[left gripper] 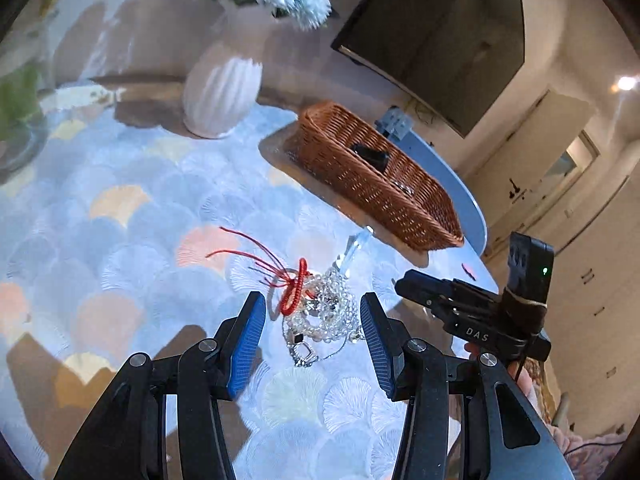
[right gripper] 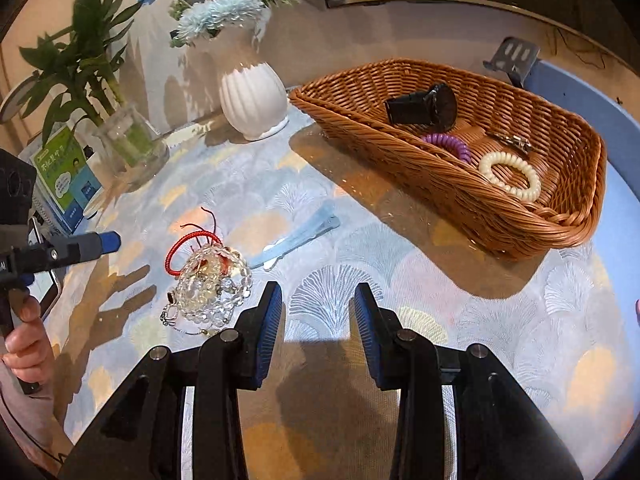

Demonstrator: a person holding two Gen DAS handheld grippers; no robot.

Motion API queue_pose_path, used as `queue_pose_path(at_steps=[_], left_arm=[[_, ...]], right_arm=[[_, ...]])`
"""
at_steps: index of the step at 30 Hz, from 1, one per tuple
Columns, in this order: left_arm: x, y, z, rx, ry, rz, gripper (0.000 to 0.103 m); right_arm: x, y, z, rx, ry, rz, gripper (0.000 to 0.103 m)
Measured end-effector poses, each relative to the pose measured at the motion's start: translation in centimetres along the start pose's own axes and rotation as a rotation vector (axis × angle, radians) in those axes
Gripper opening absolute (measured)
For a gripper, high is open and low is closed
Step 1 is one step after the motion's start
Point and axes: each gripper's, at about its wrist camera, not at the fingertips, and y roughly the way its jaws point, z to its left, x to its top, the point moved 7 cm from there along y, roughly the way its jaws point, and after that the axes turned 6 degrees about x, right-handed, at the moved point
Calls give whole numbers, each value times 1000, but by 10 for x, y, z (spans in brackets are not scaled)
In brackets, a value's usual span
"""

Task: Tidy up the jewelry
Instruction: 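Grasp the red string bracelet with the left tool while the right grasps the light blue clip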

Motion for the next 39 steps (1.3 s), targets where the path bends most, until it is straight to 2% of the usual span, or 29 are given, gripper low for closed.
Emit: queue_pose_path(at_steps=[11, 18, 21, 24, 29, 34, 39], left_arm=[[11, 42, 4, -21, -29, 64, 51], [2, 57, 8, -71, -31, 81, 50], [1, 54, 8, -100, -44, 77, 50], [1, 53, 7, -90, -34, 69, 51], [0, 57, 8, -57, -24, 78, 50], [0, 60, 12, -53, -35, 85, 50], [0, 63, 18, -45, -56, 87, 50]], right_arm=[[0, 6, -10, -9, 54, 17, 40], [5, 14, -9, -36, 102, 109, 40], [17, 22, -11, 9, 197, 140, 40], [31, 37, -11, 57, 279, 151, 40], [44, 60, -7, 11, 296, 144, 40], [55, 71, -5, -46, 290, 101, 40], [60, 81, 6, -123, 184, 71, 40]])
